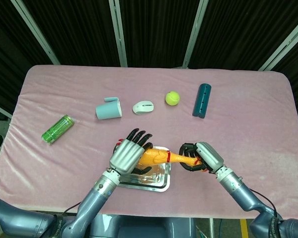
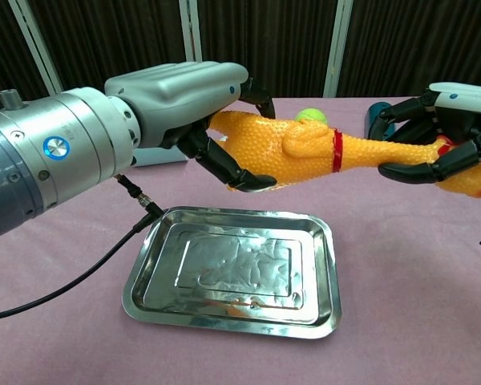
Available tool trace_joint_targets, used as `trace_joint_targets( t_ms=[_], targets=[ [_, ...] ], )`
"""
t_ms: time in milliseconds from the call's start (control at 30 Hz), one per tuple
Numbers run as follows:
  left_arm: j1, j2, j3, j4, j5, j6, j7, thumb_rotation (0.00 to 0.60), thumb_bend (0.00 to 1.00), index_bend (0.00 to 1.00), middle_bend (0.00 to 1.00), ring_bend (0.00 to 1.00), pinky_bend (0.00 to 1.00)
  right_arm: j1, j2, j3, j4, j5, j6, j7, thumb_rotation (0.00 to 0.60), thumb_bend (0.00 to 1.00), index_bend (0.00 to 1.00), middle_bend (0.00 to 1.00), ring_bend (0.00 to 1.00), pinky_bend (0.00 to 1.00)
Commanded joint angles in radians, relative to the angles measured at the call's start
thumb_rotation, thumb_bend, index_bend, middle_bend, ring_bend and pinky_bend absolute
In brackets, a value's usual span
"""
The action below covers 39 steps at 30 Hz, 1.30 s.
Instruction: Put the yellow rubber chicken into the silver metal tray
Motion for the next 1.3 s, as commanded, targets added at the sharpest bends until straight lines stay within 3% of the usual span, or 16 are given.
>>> trace_joint_targets(
  t_ms=[33,200,400,533,767,1067,1300],
  targets=[
    [-0.003,-0.011,0.005,0.015,0.007,0.018,0.005,0.6,0.19,0.33,0.14,0.09,0.1,0.001,-0.001,0.002,0.003,0.004,-0.001,0.007,0.6,0.9,1.0,0.8,0.78,0.88],
    [-0.014,-0.031,0.006,0.043,0.015,0.036,0.015,0.6,0.21,0.32,0.15,0.1,0.1,0.003,0.001,0.004,0.0,0.002,-0.001,0.024,0.6,0.9,1.0,0.8,0.78,0.88],
    [-0.028,-0.058,0.002,0.075,0.025,0.053,0.018,0.6,0.38,0.36,0.18,0.14,0.1,0.004,0.008,0.007,-0.009,0.0,0.002,0.06,0.6,0.91,1.0,0.81,0.78,0.89],
    [-0.035,-0.073,-0.003,0.097,0.036,0.062,0.011,0.6,0.5,0.44,0.23,0.18,0.1,0.005,0.015,0.007,-0.011,-0.001,0.002,0.07,0.6,0.91,1.0,0.81,0.79,0.89],
    [-0.042,-0.091,-0.004,0.135,0.068,0.078,-0.008,0.6,0.61,0.6,0.33,0.26,0.16,0.001,0.025,0.006,-0.013,0.001,0.007,0.091,0.6,0.91,1.0,0.81,0.79,0.9],
    [-0.047,-0.103,-0.002,0.168,0.098,0.079,-0.044,0.6,0.7,0.75,0.46,0.36,0.17,-0.002,0.03,0.004,-0.007,-0.002,0.012,0.106,0.6,0.92,1.0,0.81,0.79,0.9],
    [-0.047,-0.111,0.001,0.186,0.123,0.084,-0.068,0.6,0.72,0.84,0.54,0.43,0.25,-0.004,0.03,0.002,-0.001,0.0,0.013,0.112,0.6,0.91,1.0,0.81,0.79,0.9]
  ],
)
